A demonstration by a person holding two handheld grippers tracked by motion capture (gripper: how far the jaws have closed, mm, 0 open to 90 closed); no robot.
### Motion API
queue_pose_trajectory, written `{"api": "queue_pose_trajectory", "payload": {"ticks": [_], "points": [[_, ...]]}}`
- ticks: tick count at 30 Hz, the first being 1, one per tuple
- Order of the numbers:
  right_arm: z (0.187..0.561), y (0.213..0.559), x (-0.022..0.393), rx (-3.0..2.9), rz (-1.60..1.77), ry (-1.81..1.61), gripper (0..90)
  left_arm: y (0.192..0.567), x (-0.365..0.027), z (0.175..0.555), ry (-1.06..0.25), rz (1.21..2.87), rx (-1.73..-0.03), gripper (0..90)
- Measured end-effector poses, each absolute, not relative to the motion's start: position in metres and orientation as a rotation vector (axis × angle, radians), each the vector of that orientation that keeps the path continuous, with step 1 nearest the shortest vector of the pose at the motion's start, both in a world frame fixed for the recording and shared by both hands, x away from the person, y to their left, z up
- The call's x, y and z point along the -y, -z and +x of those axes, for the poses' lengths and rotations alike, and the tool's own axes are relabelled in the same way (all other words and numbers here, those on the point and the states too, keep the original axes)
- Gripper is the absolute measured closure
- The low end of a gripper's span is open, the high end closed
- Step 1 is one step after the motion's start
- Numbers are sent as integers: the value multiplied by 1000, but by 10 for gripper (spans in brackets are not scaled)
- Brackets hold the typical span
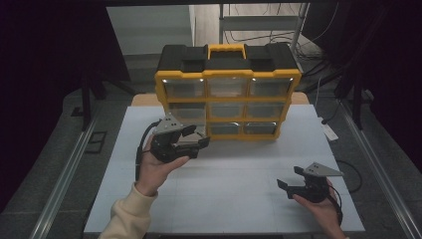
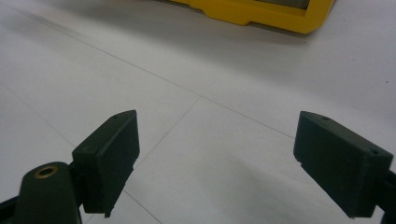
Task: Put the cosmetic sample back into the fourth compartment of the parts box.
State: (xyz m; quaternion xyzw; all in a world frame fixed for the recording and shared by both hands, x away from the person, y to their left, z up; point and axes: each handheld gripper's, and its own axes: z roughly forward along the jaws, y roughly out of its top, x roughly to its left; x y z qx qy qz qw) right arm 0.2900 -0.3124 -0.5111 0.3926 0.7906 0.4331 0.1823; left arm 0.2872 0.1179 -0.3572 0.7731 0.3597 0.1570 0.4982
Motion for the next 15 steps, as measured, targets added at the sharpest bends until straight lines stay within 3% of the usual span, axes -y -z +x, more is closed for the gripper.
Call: {"api": "queue_pose_trajectory", "payload": {"ticks": [15], "points": [[287, 511, 314, -2226, 1114, -1212, 152, 344, -133, 297, -380, 1848, -887, 399]]}}
